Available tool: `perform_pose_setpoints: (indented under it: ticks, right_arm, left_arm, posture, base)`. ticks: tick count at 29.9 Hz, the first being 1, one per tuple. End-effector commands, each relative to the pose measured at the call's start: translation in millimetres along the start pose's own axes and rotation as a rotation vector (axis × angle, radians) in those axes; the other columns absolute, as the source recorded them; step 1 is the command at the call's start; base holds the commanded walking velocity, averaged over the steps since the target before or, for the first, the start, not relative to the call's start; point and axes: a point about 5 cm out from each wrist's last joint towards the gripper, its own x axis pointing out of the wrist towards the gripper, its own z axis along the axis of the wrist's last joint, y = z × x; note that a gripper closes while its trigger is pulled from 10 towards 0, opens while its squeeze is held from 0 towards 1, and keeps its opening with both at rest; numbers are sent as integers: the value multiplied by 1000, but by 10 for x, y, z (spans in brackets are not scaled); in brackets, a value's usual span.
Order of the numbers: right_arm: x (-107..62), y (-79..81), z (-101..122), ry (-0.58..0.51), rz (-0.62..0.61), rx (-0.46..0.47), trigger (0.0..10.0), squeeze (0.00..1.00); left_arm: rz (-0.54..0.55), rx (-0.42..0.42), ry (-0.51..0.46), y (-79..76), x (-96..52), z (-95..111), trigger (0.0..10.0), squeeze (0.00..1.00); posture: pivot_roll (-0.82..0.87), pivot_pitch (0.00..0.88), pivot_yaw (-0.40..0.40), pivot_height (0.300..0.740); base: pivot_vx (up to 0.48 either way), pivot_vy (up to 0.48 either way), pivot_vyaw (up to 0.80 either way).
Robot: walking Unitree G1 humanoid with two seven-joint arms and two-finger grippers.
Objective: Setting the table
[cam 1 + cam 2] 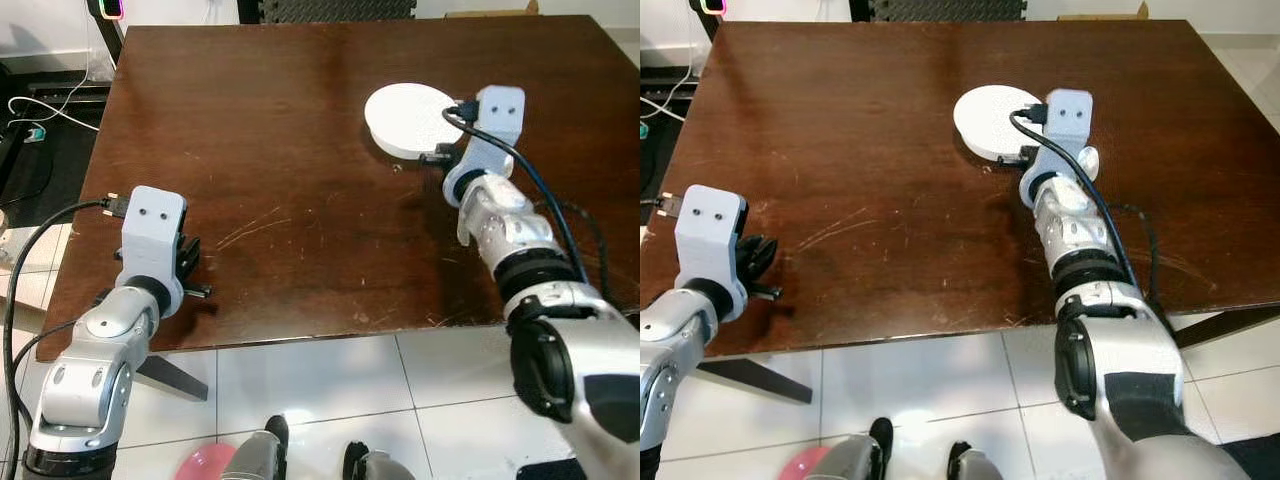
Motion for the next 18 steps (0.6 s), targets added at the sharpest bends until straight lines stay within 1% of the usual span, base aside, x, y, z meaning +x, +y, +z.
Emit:
perform_pose_setpoints:
  ticks: [1,2,3,4,6,7,8,10,12,13,15,18]
  right_arm:
    - [-4,-3,-48,22,14,-38,10000,0]
    - [-10,-5,31,-19,60,-268,10000,0]
    - [-13,24,48,-33,99,-384,10000,0]
    - [-13,24,48,-33,99,-384,10000,0]
    - [-19,86,67,-52,173,-599,10000,0]
    - [-19,86,67,-52,173,-599,10000,0]
    - [-28,128,71,-39,276,-729,10000,0]
    - [-32,148,88,-36,325,-762,10000,0]
    - [-24,167,134,-54,332,-719,10000,0]
    - [-17,195,150,-55,345,-712,10000,0]
    - [-12,219,130,-37,360,-759,10000,0]
    - [-10,228,120,-30,367,-776,10000,0]
  left_arm:
    - [-5,5,15,-5,-34,-24,10000,0]
    - [-2,4,15,2,-33,-21,10000,0]
    - [-2,4,16,6,-34,-23,10000,0]
    - [-2,4,16,6,-34,-23,10000,0]
    - [-1,6,17,10,-39,-23,10000,0]
    - [-1,6,17,10,-39,-23,10000,0]
    - [3,5,16,8,-41,-18,10000,0]
    - [6,1,14,6,-43,-16,10000,0]
    - [9,0,15,4,-50,-20,10000,0]
    - [14,-1,16,5,-59,-26,10000,0]
    - [21,-4,17,10,-71,-33,10000,0]
    - [23,-5,18,12,-77,-35,10000,0]
  posture:
    - [190,282,79,740]
    - [195,284,84,740]
    - [195,283,83,740]
    - [195,283,83,740]
    - [194,285,78,740]
    - [194,285,78,740]
    - [199,287,72,740]
    - [199,288,66,740]
    - [200,290,59,740]
    - [202,293,55,740]
    - [205,294,54,740]
    - [205,294,54,740]
  base:
    - [0,0,0]
    - [0,0,0]
    - [0,0,0]
    - [0,0,0]
    - [0,0,0]
    - [0,0,0]
    - [0,0,0]
    - [0,0,0]
    - [0,0,0]
    - [0,0,0]
    - [0,0,0]
    - [0,0,0]
